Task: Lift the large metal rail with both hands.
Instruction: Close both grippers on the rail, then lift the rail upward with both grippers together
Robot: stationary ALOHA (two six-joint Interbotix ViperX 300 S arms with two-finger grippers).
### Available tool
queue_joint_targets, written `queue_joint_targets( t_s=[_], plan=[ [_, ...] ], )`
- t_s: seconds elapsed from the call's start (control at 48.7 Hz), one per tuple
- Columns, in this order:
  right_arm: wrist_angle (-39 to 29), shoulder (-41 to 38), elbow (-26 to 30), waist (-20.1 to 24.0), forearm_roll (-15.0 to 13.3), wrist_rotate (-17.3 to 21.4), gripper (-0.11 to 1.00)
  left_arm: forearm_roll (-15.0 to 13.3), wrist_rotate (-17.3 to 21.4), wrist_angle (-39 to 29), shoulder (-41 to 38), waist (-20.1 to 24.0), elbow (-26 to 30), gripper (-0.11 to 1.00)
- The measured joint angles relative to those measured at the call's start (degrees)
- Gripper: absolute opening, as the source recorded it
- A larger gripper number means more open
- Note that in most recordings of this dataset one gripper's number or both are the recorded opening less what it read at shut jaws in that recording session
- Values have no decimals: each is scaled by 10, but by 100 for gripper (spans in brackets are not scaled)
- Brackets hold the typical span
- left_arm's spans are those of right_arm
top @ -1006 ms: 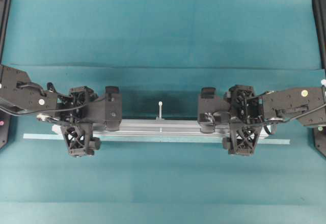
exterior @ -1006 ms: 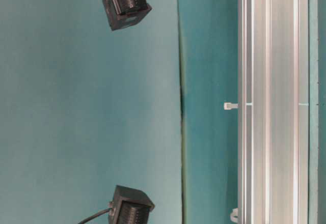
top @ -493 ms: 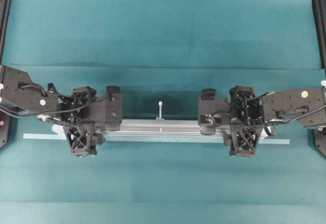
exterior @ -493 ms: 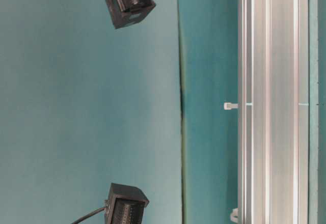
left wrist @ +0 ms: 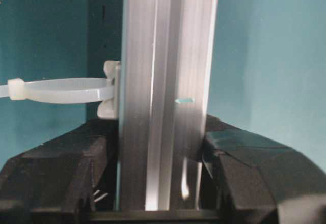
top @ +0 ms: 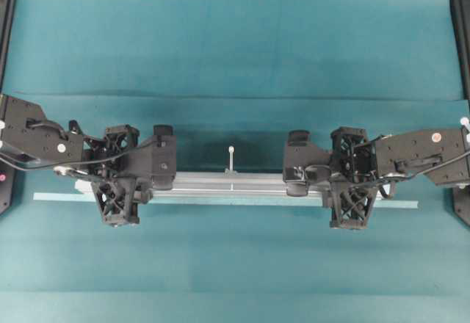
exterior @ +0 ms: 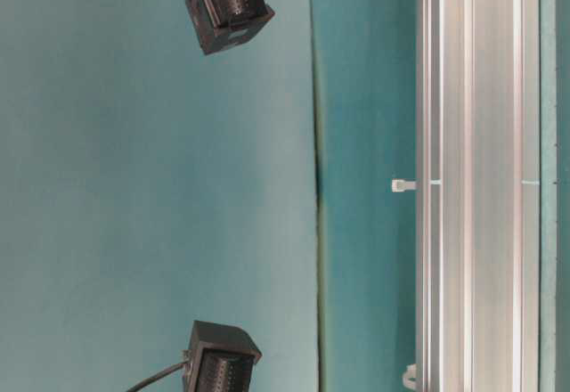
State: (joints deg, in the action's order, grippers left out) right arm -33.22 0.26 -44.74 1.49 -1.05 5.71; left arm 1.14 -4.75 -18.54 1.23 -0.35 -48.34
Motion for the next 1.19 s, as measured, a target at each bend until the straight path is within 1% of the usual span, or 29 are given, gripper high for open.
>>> queue_joint_targets(
  t_s=[0.308,0.431,0.595,0.821,1.006,1.19],
  plan=[
    [0,0,0,0,0,-1,38,1,-1,-1,0,-1,1,36],
    [-6,4,1,-3,1,-1,38,0,-1,-12,3,0,7,36],
    [-51,40,9,-10,1,0,38,0,-2,-66,29,0,31,36],
    [-134,97,46,-12,2,-1,38,1,-2,-142,80,1,62,36],
    [-206,130,83,-14,4,-1,38,1,-2,-217,119,2,107,36],
    [-258,149,120,-16,6,-1,38,1,5,-293,140,4,156,36]
  ],
)
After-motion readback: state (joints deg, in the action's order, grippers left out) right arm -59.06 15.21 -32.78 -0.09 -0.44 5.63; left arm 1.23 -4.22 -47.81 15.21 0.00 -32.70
